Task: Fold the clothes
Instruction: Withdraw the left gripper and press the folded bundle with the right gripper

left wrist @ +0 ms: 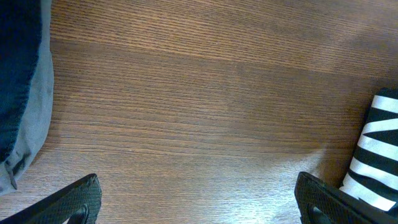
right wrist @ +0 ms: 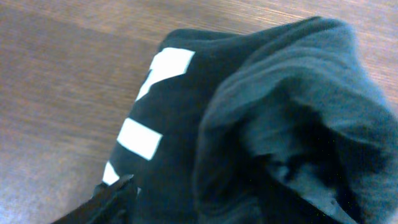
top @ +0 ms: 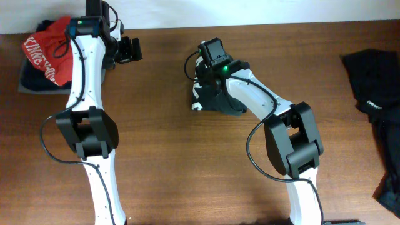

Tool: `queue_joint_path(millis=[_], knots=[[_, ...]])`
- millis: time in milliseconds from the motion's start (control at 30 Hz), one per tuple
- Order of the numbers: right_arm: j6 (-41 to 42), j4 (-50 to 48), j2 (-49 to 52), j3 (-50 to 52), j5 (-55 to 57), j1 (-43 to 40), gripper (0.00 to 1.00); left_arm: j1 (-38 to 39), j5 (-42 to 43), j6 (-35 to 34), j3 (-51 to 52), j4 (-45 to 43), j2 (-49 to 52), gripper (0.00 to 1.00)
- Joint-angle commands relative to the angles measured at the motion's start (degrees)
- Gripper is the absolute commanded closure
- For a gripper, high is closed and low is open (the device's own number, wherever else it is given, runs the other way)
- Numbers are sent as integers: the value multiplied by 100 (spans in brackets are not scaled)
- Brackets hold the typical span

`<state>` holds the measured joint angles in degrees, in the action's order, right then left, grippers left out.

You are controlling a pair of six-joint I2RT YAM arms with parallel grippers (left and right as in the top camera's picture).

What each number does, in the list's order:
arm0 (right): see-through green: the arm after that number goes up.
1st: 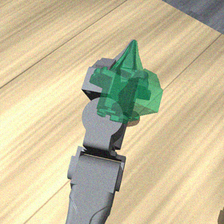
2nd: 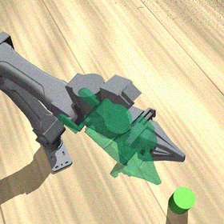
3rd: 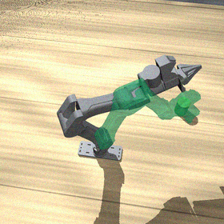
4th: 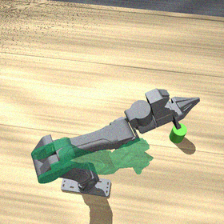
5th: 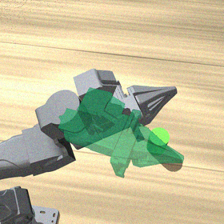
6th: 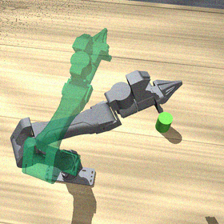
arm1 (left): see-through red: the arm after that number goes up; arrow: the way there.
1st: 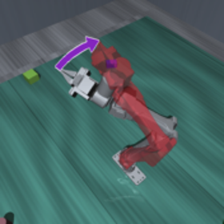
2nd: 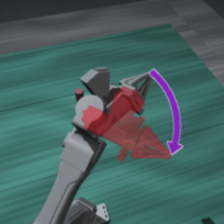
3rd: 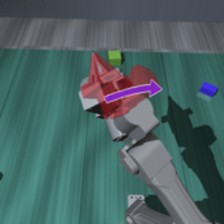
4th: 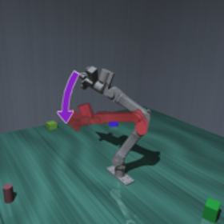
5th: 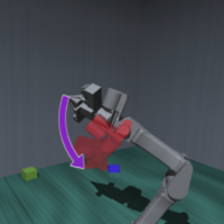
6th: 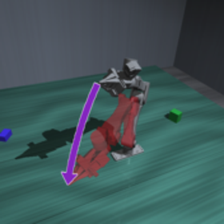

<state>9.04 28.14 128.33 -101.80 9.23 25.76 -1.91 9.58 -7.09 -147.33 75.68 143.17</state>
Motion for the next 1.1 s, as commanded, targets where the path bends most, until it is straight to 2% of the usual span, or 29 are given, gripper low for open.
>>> queue_joint_path(millis=[0, 100, 267, 400, 600, 833, 1067], knots=[[20, -11, 9, -59, 503, -7, 43, -2, 0, 33, -79, 4, 28, 1], [22, -13, 9, -59, 525, -39, 50, -2, -2, 33, -79, 7, 28, 1], [22, -13, 9, -59, 723, -111, 76, -2, -2, 33, -79, 7, 28, 1], [42, -4, 9, -59, 793, -181, 90, -2, -2, 33, -79, 7, 28, 1], [44, 424, -24, -481, 968, -295, 96, -2, -2, 33, -79, 4, 28, 1], [44, 1329, -24, -1423, 1338, -487, 96, -2, -2, 33, -79, 7, 28, 1], [76, 1869, -22, -1473, 1434, -828, 96, -2, 0, 33, -79, 7, 28, 1]])
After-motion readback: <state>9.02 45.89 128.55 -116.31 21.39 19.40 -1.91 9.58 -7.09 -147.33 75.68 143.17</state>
